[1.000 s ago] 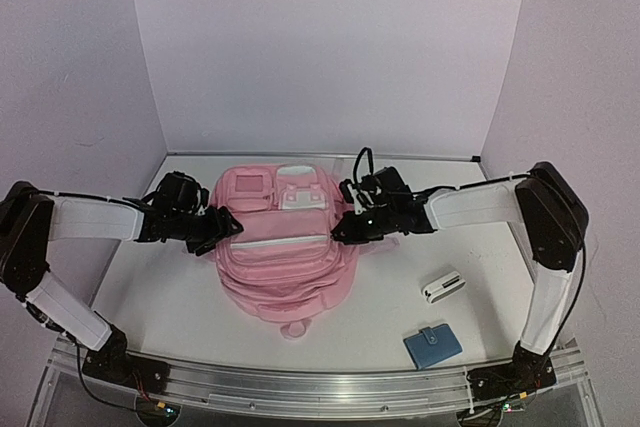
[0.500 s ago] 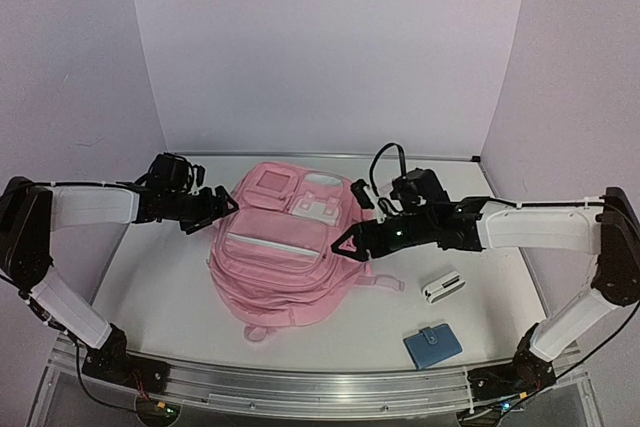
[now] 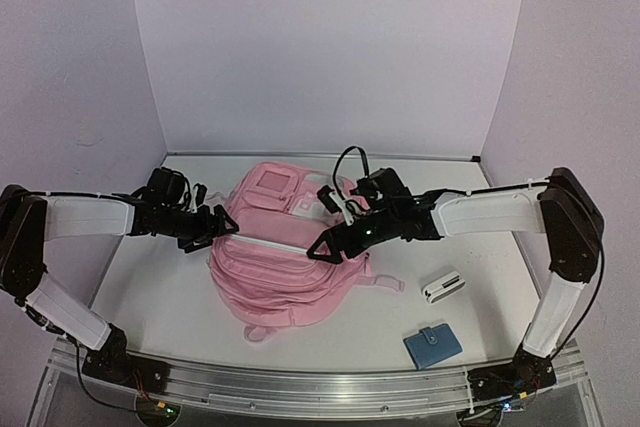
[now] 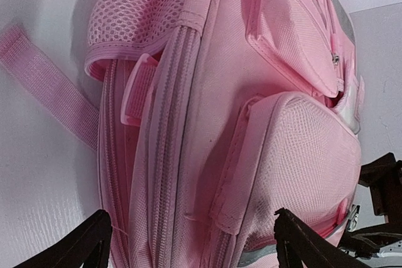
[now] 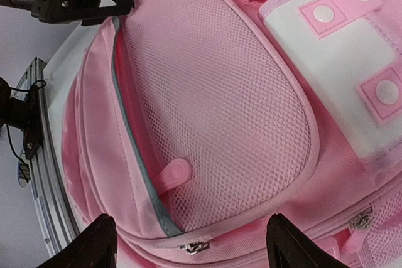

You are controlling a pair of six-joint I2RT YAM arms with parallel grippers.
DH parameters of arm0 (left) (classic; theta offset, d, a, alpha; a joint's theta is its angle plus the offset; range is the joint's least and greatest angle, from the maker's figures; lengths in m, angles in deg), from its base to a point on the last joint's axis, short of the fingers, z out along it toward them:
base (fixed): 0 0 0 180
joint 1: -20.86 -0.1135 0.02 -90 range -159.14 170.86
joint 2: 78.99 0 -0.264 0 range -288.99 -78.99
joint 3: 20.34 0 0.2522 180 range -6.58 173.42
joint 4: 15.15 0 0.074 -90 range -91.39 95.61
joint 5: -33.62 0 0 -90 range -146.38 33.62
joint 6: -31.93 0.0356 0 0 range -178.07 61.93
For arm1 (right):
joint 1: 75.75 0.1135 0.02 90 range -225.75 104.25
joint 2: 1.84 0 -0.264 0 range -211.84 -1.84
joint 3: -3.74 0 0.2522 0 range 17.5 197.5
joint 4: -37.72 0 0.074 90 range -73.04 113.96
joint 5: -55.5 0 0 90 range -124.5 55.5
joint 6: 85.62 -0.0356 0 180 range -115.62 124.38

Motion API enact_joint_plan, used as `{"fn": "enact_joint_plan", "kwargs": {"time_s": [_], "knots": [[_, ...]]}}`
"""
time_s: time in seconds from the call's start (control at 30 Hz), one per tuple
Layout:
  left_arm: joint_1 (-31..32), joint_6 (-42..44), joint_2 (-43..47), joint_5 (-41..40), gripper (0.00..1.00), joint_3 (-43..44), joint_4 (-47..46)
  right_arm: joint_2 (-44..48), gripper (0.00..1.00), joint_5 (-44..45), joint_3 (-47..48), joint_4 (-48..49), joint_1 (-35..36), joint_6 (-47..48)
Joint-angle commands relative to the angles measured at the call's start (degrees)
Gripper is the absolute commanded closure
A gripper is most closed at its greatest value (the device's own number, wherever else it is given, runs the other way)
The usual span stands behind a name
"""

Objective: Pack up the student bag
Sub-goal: Adjust the student bag at the center of the board.

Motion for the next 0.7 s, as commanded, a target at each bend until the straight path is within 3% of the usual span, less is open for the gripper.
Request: {"fn": "enact_joint_plan", "kwargs": {"time_s": [0.0,0.13,0.23,0.33,0.5,0.67], "knots": [[0.1,1.2,0.1,1.2,0.11,0.8,-0.2,-3.2,0.21,-0.4,3.8,0.9,0.2,3.4],[0.1,1.7,-2.0,1.2,0.17,1.8,-0.4,-4.3,0.25,-3.3,4.0,0.8,0.3,4.2],[0.1,1.5,-4.4,-1.6,0.28,3.3,1.4,-2.9,0.36,-5.8,2.8,-0.9,0.4,4.2],[0.1,1.0,-5.3,-4.1,0.39,3.8,2.1,-0.5,0.39,-7.7,0.7,-4.5,1.8,3.7],[0.1,0.7,-5.4,-4.7,0.41,4.2,1.7,4.2,0.4,-11.3,-4.1,-5.5,5.8,0.8],[0.1,1.1,-6.8,-3.8,0.41,5.0,2.0,7.1,0.4,-3.0,-5.9,-5.2,6.1,1.0]]}}
